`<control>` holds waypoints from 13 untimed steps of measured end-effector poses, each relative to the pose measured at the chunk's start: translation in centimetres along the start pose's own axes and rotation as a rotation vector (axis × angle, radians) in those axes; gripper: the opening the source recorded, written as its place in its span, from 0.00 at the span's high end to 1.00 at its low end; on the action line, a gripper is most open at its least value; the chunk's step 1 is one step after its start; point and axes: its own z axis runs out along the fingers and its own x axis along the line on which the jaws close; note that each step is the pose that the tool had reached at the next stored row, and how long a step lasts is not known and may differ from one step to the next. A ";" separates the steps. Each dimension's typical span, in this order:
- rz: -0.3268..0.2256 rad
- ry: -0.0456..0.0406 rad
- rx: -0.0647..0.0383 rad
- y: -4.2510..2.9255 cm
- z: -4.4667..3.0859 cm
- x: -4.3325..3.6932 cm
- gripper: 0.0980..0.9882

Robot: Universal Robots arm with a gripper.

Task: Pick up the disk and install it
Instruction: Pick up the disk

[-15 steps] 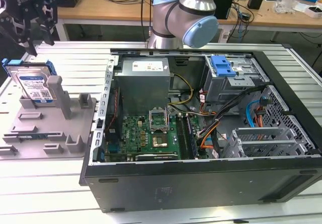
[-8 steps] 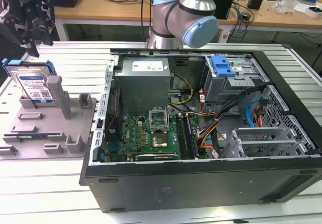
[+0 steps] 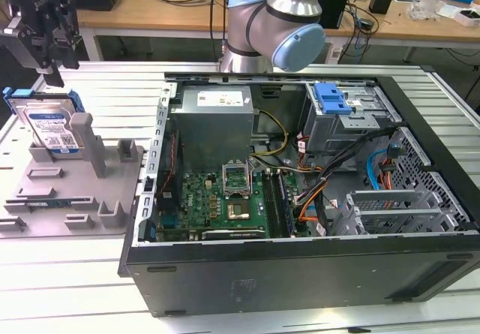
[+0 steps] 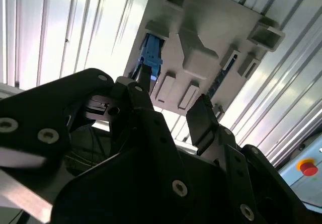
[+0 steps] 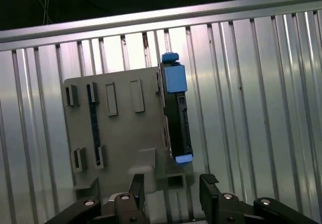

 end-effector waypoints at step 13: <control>-0.047 -0.0019 0.038 0.11 0.17 -0.84 0.48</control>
